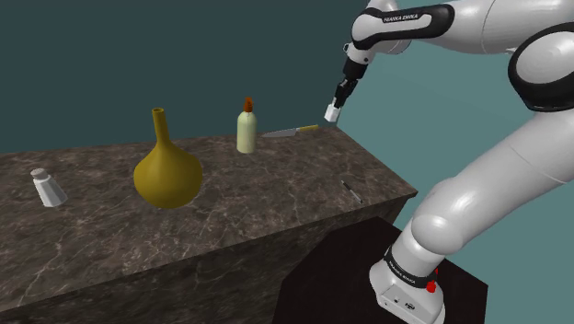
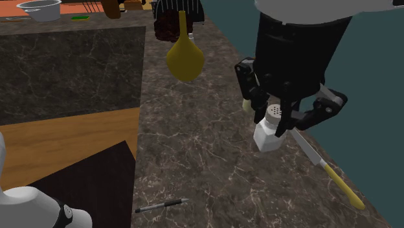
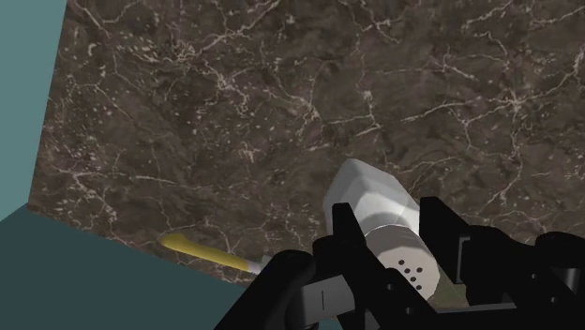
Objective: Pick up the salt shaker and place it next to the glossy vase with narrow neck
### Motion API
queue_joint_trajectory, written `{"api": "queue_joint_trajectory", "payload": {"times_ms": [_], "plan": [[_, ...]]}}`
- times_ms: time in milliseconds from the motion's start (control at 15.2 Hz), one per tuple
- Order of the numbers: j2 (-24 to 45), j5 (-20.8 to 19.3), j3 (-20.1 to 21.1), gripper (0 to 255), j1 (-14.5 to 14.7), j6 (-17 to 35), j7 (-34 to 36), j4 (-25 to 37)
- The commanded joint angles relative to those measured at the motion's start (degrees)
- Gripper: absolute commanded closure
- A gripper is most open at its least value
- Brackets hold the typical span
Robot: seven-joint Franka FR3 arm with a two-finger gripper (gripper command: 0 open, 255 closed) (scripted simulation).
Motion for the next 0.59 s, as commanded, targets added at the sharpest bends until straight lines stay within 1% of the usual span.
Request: {"api": "queue_joint_trajectory", "payload": {"times_ms": [0, 528], "plan": [[0.12, 0.07, 0.04, 255, 0.05, -1.57, -0.01, 1.66], [0.56, 0.32, 0.27, 255, 0.26, -7.72, 0.11, 8.23]]}}
